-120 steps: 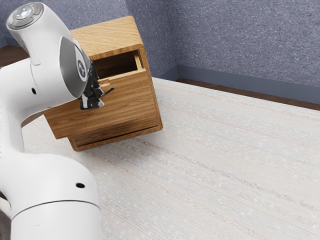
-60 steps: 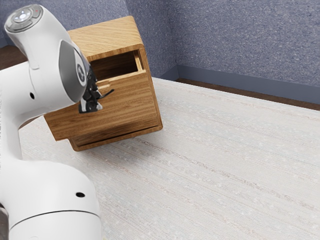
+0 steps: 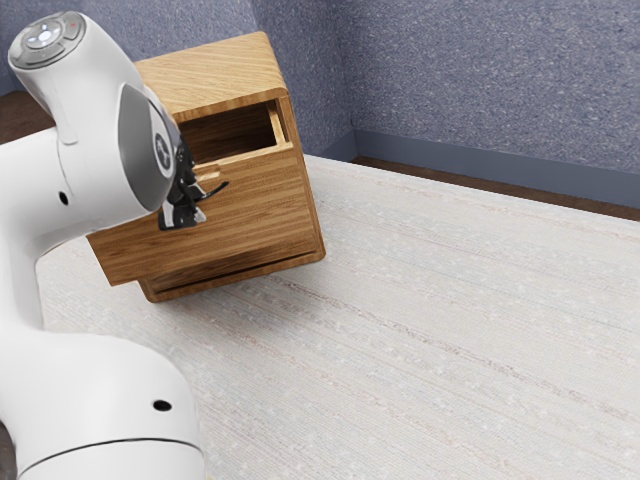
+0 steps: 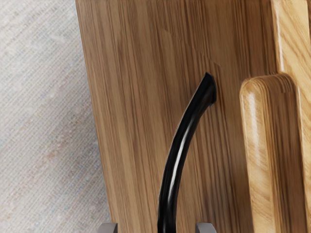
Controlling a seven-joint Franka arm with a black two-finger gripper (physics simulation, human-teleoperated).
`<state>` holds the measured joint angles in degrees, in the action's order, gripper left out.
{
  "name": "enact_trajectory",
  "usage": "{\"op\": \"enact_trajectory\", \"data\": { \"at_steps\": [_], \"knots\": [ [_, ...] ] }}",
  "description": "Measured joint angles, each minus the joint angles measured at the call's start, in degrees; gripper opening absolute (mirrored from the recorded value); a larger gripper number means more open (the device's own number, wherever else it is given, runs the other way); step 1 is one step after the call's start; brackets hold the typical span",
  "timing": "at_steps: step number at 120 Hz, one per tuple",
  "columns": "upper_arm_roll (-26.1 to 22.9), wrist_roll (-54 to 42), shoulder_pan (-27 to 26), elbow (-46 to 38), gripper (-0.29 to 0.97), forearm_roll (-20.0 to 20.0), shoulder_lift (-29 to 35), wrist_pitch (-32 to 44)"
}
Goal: Pull the drawer handle with one arm to open the drawer
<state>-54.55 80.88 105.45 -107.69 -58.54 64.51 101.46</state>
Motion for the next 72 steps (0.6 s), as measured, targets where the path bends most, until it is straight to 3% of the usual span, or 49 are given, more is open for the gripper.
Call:
{"op": "enact_trajectory", "data": {
  "at_steps": [58,72],
  "knots": [
    [1.72,0.88,-1.77,-0.96,0.13,1.57,0.54,-0.6],
    [2.88,1.74,-2.97,5.0,0.13,3.26,0.63,-1.04]
  ]
}}
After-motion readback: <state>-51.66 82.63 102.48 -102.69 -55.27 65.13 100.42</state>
